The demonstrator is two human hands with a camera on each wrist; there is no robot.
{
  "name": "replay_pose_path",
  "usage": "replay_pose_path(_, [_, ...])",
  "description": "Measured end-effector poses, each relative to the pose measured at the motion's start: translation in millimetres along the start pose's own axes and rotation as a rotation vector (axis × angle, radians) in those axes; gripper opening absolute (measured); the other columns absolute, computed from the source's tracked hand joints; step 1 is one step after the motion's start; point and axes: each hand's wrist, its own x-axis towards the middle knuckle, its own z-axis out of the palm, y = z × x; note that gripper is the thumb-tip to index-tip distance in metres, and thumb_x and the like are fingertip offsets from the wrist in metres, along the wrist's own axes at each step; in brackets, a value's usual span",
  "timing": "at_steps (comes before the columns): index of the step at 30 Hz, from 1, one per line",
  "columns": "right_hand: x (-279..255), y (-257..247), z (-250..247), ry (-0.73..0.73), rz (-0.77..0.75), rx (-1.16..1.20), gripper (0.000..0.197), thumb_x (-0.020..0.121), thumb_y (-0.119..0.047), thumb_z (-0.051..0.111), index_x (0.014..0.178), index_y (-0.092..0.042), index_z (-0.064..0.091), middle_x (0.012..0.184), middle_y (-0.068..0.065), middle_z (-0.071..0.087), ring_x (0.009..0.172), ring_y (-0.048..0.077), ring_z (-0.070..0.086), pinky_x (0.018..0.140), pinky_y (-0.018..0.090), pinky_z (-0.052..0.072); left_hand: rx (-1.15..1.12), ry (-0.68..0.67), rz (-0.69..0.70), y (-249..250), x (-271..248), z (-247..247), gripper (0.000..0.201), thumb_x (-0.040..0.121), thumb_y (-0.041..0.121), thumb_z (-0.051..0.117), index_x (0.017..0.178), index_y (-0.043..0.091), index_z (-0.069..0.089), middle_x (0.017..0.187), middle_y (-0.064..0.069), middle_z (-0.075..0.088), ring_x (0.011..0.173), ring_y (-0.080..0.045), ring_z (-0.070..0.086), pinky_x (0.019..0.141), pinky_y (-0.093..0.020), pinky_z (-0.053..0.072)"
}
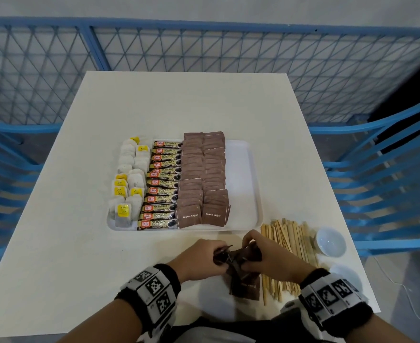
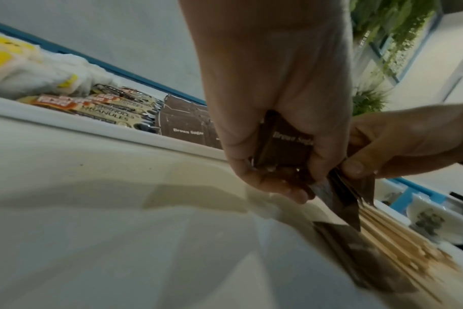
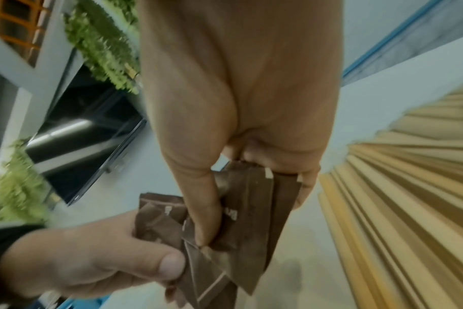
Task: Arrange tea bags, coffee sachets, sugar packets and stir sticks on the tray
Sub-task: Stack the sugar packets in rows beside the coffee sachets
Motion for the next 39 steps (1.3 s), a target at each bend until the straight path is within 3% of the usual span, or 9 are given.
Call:
replay_pose_path(3, [-5.1, 4.3, -7.5, 0.046, 0.002, 0.118, 0.03, 0.084, -0.012, 0.065, 0.102, -0.024, 0.044, 0.099, -0.001, 0.064, 0.088, 0.015, 0.066, 0.078, 0.028, 0.057, -0.082, 0.029, -0.002, 0.2, 1.4, -6.9, 0.015, 0.08, 0.013, 0.066, 0.094, 0.012, 0.063, 0.091, 0.001, 0.068, 0.081, -0.009, 0.061, 0.078, -0.02, 0.048])
replay_pose_path(6, [-11.0, 7.8, -15.1, 0.116, -0.001, 0.242, 0.028, 0.085, -0.008, 0.063, 0.103, -0.021, 0.046, 0.101, 0.0, 0.061, 0.09, 0.014, 0.065, 0.074, 0.025, 0.057, 0.035, 0.008, 0.03, 1.6, 5.8, -6.3, 0.013, 0.08, 0.017, 0.067, 0.086, 0.02, 0.055, 0.076, 0.013, 0.056, 0.067, 0.001, 0.051, 0.063, -0.009, 0.039])
replay_pose_path(8, [-16.2, 8.8, -20.3, 0.148, 0.0, 0.343, 0.028, 0.086, -0.006, 0.062, 0.108, -0.017, 0.048, 0.103, 0.002, 0.061, 0.093, 0.014, 0.064, 0.075, 0.025, 0.056, 0.127, -0.038, 0.041, 6.4, 10.4, 0.1, 0.016, 0.08, 0.018, 0.068, 0.088, 0.015, 0.055, 0.077, 0.009, 0.055, 0.068, -0.005, 0.051, 0.06, -0.011, 0.036])
replay_pose_path(12, [-23.0, 9.1, -25.2, 0.174, 0.004, 0.447, 0.03, 0.087, -0.004, 0.06, 0.113, -0.012, 0.047, 0.106, 0.004, 0.061, 0.096, 0.013, 0.062, 0.075, 0.023, 0.055, 0.425, -0.215, 0.048, 18.7, 20.2, 20.6, 0.045, 0.077, 0.024, 0.073, 0.115, 0.009, 0.056, 0.116, -0.007, 0.055, 0.103, -0.023, 0.054, 0.084, -0.03, 0.044])
replay_pose_path(16, [-23.5, 10.2, -23.7, 0.18, 0.0, 0.477, 0.029, 0.088, -0.005, 0.059, 0.112, -0.014, 0.046, 0.106, 0.004, 0.06, 0.098, 0.014, 0.061, 0.078, 0.024, 0.055, 0.673, -0.26, 0.07, 27.4, 24.1, 33.4, 0.061, 0.076, 0.03, 0.073, 0.126, 0.007, 0.047, 0.124, -0.012, 0.045, 0.108, -0.03, 0.049, 0.086, -0.04, 0.044])
replay_pose_path(24, [-17.1, 9.0, -18.8, 0.173, 0.015, 0.48, 0.028, 0.089, -0.009, 0.058, 0.111, -0.016, 0.044, 0.111, 0.004, 0.058, 0.104, 0.017, 0.06, 0.088, 0.032, 0.054, 0.818, -0.255, 0.073, 24.4, 23.8, 27.2, 0.047, 0.081, 0.024, 0.068, 0.122, 0.004, 0.055, 0.125, -0.013, 0.044, 0.109, -0.03, 0.046, 0.086, -0.038, 0.042])
replay_pose_path(32, [2.5, -23.8, -18.1, 0.13, -0.041, 0.497, 0.03, 0.09, -0.011, 0.057, 0.114, -0.017, 0.04, 0.11, 0.003, 0.056, 0.1, 0.017, 0.059, 0.083, 0.028, 0.055, -0.013, 0.213, -0.017, -10.9, -8.3, -19.4, 0.019, 0.078, 0.015, 0.067, 0.094, 0.012, 0.059, 0.087, 0.0, 0.065, 0.079, -0.014, 0.059, 0.073, -0.03, 0.049])
replay_pose_path(35, [11.9, -45.0, -13.2, 0.111, -0.096, 0.419, 0.031, 0.091, -0.015, 0.056, 0.117, -0.018, 0.039, 0.105, -0.003, 0.057, 0.092, 0.007, 0.058, 0.074, 0.016, 0.053, -0.305, 0.36, -0.039, -13.3, -21.1, -35.1, 0.034, 0.078, 0.005, 0.069, 0.104, 0.021, 0.055, 0.093, 0.004, 0.065, 0.082, -0.003, 0.062, 0.072, -0.02, 0.05])
replay_pose_path(39, [32.4, -68.2, 1.3, 0.082, -0.173, 0.406, 0.032, 0.09, -0.014, 0.059, 0.117, -0.013, 0.041, 0.104, 0.0, 0.057, 0.091, 0.008, 0.057, 0.082, 0.024, 0.053, -0.665, 0.428, -0.136, -13.3, -29.2, -51.6, 0.037, 0.078, 0.004, 0.067, 0.108, 0.025, 0.062, 0.101, -0.002, 0.071, 0.093, -0.016, 0.067, 0.083, -0.033, 0.055])
